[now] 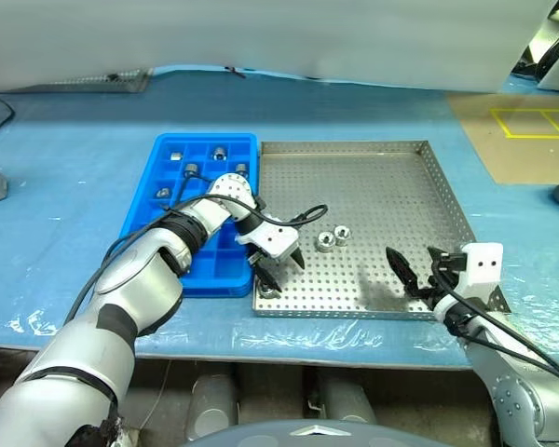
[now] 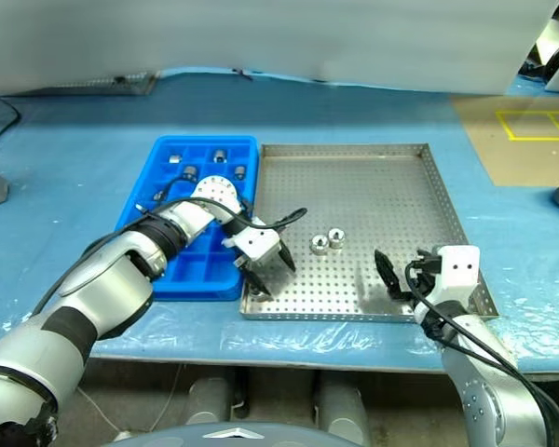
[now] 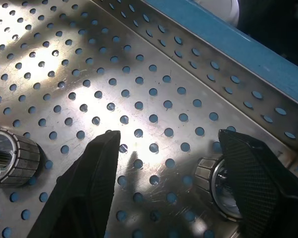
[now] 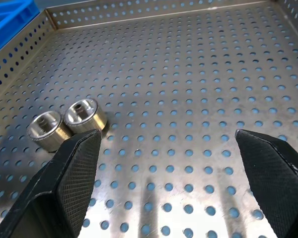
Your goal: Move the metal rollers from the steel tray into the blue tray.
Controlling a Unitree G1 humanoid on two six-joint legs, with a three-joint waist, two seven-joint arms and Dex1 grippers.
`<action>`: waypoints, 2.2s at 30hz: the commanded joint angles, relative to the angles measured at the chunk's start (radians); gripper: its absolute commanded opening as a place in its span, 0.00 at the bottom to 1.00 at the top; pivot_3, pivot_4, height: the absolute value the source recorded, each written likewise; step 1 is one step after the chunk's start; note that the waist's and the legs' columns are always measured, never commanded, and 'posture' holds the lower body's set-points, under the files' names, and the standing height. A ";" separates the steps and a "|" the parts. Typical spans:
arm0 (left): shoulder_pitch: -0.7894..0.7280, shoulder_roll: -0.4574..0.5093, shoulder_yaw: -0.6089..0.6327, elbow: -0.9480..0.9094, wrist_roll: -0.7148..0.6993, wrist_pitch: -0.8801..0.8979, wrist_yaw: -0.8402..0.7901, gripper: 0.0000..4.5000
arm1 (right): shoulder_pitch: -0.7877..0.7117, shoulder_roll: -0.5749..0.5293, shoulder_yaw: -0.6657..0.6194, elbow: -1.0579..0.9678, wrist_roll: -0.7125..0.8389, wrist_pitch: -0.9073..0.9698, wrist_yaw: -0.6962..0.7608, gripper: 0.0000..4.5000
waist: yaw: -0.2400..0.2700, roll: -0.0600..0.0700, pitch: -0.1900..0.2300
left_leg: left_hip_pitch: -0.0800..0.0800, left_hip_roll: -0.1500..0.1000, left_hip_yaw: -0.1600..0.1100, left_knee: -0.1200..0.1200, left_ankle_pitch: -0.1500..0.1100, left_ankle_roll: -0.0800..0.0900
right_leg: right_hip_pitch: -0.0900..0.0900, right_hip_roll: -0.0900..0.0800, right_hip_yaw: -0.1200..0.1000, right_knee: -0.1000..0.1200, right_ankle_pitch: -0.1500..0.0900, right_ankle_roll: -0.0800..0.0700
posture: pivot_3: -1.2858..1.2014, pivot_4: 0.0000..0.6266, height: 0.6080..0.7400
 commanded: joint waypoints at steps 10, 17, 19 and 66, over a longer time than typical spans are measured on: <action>-0.127 0.081 -0.051 -0.131 -0.207 0.071 -0.006 0.74 | -0.025 0.038 0.092 0.020 -0.065 -0.050 -0.011 1.00 | -0.003 0.000 0.000 | -0.001 -0.001 0.000 0.000 0.000 0.000 | 0.000 0.000 0.000 0.001 0.003 -0.005 | 0.40 0.24 1.00; -0.165 0.194 -0.233 -0.187 -0.173 -0.022 -0.006 0.74 | -0.031 0.083 0.143 0.073 -0.110 -0.091 -0.013 1.00 | -0.006 0.000 0.000 | -0.001 0.000 0.001 0.000 0.000 0.000 | -0.001 0.000 0.001 0.001 0.003 -0.005 | 0.40 0.24 1.00; -0.165 0.224 -0.275 -0.237 -0.211 -0.021 -0.006 0.74 | -0.035 0.089 0.147 0.088 -0.119 -0.101 -0.011 1.00 | -0.006 0.000 0.000 | -0.001 0.000 0.001 0.001 0.000 0.000 | -0.001 0.000 0.001 0.002 0.003 -0.005 | 0.40 0.24 1.00; -0.082 -0.028 -0.063 -0.010 0.367 0.341 0.028 0.74 | -0.051 0.104 0.183 0.219 -0.203 -0.172 0.001 1.00 | -0.012 -0.004 -0.002 | 0.014 0.001 0.009 -0.001 0.000 -0.001 | 0.013 0.002 0.002 0.001 0.002 -0.004 | 0.41 0.24 1.00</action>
